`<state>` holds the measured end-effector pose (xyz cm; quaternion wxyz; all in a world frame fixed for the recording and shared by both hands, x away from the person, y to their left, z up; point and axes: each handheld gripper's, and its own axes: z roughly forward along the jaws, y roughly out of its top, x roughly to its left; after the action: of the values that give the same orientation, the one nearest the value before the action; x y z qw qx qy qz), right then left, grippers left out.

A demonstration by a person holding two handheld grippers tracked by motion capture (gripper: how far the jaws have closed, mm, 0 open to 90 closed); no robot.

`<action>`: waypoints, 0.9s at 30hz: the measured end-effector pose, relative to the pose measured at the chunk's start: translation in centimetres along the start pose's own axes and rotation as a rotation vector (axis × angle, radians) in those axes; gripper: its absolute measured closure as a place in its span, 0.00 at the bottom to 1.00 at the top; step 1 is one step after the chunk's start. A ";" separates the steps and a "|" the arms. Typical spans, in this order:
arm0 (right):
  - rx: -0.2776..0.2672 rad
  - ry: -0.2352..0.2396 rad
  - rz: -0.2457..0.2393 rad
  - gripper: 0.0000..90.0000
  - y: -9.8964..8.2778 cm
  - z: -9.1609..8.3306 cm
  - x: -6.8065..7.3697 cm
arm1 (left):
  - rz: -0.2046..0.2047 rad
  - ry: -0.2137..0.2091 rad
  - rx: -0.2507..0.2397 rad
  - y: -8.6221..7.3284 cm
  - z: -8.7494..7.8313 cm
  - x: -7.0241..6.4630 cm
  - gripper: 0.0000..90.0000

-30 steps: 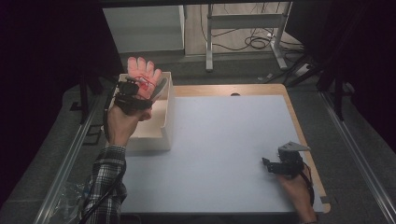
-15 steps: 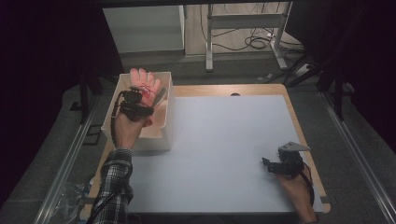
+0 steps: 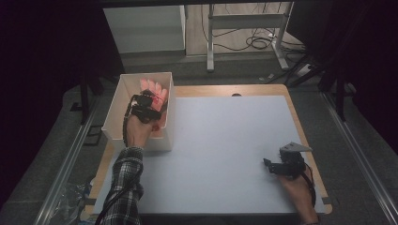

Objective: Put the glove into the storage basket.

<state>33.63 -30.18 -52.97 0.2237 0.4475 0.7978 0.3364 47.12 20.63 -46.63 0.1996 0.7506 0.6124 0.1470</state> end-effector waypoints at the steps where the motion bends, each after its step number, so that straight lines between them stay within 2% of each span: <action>1: 0.000 0.000 0.000 0.25 0.0 0.0 0.0 | 0.003 0.002 0.012 0.2 0.2 -0.2 0.46; 8: 0.000 0.000 0.000 0.25 0.0 0.0 0.0 | 0.014 0.003 0.072 0.9 1.5 -1.1 0.41; 10: 0.000 0.000 0.000 0.25 0.0 0.0 0.0 | 0.002 -0.012 0.102 0.9 1.9 -1.0 0.36; 12: 0.000 0.000 0.000 0.25 0.0 0.0 0.0 | -0.004 -0.023 0.112 0.8 2.0 -0.8 0.32; 17: 0.000 0.000 0.000 0.25 0.0 0.0 0.0 | -0.012 -0.020 0.133 0.7 2.1 -0.4 0.21; 18: 0.000 0.000 0.000 0.25 0.0 0.0 0.0 | -0.011 -0.039 0.146 0.7 2.1 -0.3 0.20; 23: 0.000 0.000 0.000 0.25 0.0 0.0 0.0 | -0.005 -0.066 0.128 0.5 1.6 0.0 0.16; 25: 0.000 0.000 0.000 0.25 0.0 0.0 0.0 | -0.014 -0.071 0.108 0.5 1.4 0.0 0.15; 27: 0.000 0.000 0.000 0.25 0.0 0.0 0.0 | -0.003 -0.077 0.089 0.6 1.0 0.1 0.14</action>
<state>33.63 -30.18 -52.97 0.2238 0.4475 0.7978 0.3363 48.10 20.49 -47.27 0.1895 0.7631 0.6113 0.0903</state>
